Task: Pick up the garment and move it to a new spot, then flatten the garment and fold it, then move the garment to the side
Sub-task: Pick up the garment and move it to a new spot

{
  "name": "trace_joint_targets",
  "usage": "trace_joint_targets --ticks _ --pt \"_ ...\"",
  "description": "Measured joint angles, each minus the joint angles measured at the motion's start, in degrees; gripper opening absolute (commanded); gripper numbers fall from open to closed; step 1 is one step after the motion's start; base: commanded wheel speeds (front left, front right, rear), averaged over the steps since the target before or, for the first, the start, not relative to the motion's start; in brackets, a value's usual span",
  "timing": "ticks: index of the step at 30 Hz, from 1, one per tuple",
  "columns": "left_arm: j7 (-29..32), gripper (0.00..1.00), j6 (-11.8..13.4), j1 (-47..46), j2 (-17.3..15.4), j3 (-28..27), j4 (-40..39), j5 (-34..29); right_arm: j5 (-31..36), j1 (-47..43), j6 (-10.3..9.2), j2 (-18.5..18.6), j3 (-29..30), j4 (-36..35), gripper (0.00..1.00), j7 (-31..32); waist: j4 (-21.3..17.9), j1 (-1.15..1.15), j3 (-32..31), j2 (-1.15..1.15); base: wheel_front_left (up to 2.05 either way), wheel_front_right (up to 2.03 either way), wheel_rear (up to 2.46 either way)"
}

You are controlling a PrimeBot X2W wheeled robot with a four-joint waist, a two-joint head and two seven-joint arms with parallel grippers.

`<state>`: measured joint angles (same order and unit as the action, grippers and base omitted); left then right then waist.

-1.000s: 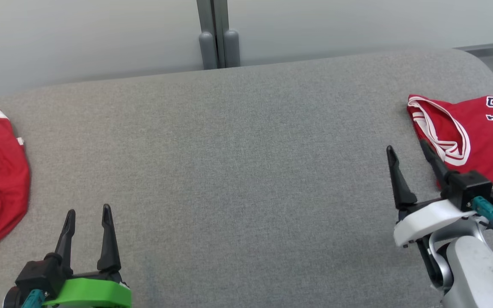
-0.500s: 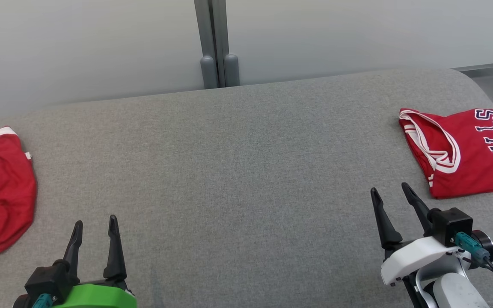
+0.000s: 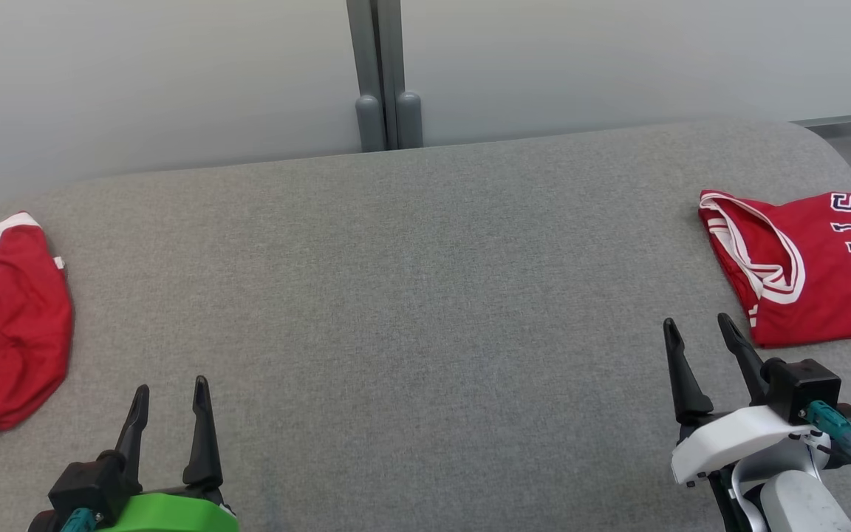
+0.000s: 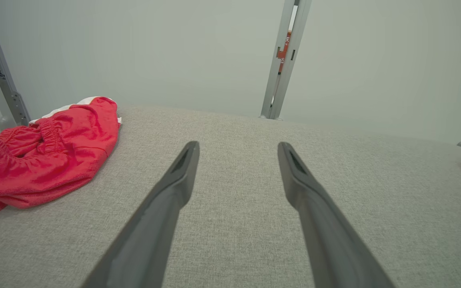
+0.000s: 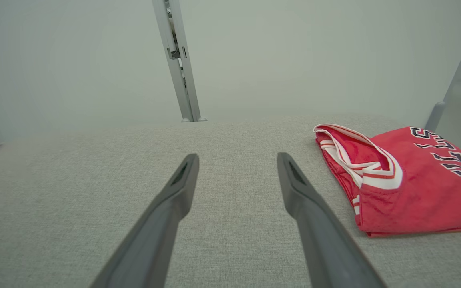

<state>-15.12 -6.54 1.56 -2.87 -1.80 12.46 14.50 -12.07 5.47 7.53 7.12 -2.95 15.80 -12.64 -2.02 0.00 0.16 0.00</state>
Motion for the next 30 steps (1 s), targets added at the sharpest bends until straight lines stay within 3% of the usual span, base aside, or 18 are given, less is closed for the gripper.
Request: trace_joint_targets --ticks 13,30 --pt "0.0 1.0 -0.3 -0.4 0.0 0.3 0.5 0.0 -0.1 -1.8 0.0 -0.5 0.7 -0.4 1.0 0.2 3.7 0.0 -0.7 0.0 0.0 0.0 0.0" --pt "0.0 1.0 -0.6 -0.5 0.0 -1.5 0.3 -2.4 0.0 -2.7 0.0 -1.4 0.1 -2.0 1.0 0.3 18.5 0.0 -1.4 0.0 0.0 0.0 0.0"
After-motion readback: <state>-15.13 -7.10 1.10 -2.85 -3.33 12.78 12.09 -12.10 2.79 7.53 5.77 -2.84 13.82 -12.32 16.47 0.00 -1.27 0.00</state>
